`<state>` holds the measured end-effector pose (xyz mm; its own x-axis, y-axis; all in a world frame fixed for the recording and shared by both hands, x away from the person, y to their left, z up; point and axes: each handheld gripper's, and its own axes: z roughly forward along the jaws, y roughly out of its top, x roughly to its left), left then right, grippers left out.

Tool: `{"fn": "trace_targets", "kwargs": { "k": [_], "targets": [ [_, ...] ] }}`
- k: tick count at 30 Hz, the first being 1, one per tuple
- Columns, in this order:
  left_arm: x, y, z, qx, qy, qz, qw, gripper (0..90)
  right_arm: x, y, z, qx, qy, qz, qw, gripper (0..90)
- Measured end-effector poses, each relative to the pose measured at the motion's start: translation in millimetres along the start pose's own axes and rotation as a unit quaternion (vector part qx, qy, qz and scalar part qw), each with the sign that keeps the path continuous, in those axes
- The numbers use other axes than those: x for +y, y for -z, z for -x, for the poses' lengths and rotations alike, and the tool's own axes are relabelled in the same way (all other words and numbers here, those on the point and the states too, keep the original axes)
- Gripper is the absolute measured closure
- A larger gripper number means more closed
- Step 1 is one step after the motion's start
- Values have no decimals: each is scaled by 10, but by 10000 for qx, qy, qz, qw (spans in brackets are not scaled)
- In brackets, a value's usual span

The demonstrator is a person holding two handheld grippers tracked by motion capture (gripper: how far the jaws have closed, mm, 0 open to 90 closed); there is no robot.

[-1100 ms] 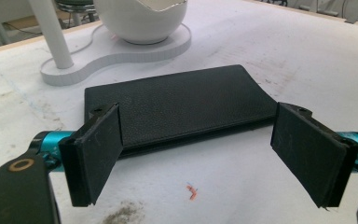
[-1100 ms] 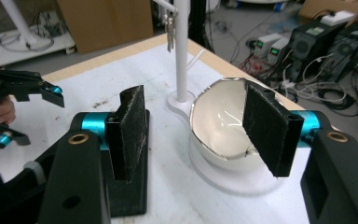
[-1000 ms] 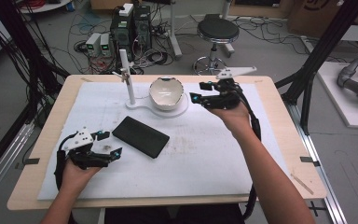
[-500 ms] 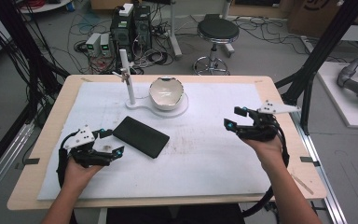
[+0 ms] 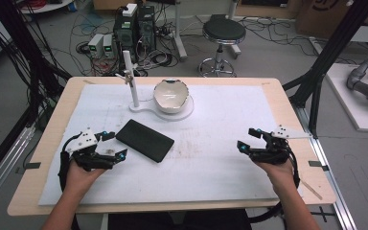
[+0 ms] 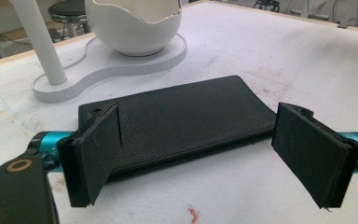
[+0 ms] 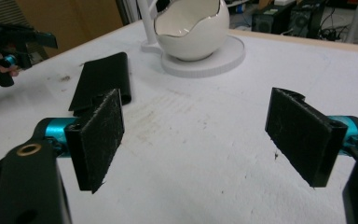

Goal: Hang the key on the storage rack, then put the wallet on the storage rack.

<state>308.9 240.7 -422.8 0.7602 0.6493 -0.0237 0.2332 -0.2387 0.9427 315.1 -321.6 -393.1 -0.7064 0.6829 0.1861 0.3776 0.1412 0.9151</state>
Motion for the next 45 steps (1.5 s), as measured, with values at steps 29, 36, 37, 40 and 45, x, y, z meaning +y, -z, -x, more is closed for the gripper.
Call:
{"fn": "trace_targets", "kwargs": {
  "k": [29,36,37,40,45],
  "targets": [
    [-46,147,15,170,24,-52,9998,159,249,-398,-8,191,78,-283,9994,197],
    [-73,268,33,283,48,-5,9996,159,434,-887,-66,446,147,-617,9970,196],
    [-76,272,32,285,52,-8,9996,159,462,-945,-82,453,162,-661,9967,196],
    [-76,272,33,286,54,4,9996,159,515,-1053,-127,489,189,-719,9960,196],
    [-72,271,39,256,16,6,9997,159,641,-1332,-244,560,357,-905,9937,194]
  ]
}}
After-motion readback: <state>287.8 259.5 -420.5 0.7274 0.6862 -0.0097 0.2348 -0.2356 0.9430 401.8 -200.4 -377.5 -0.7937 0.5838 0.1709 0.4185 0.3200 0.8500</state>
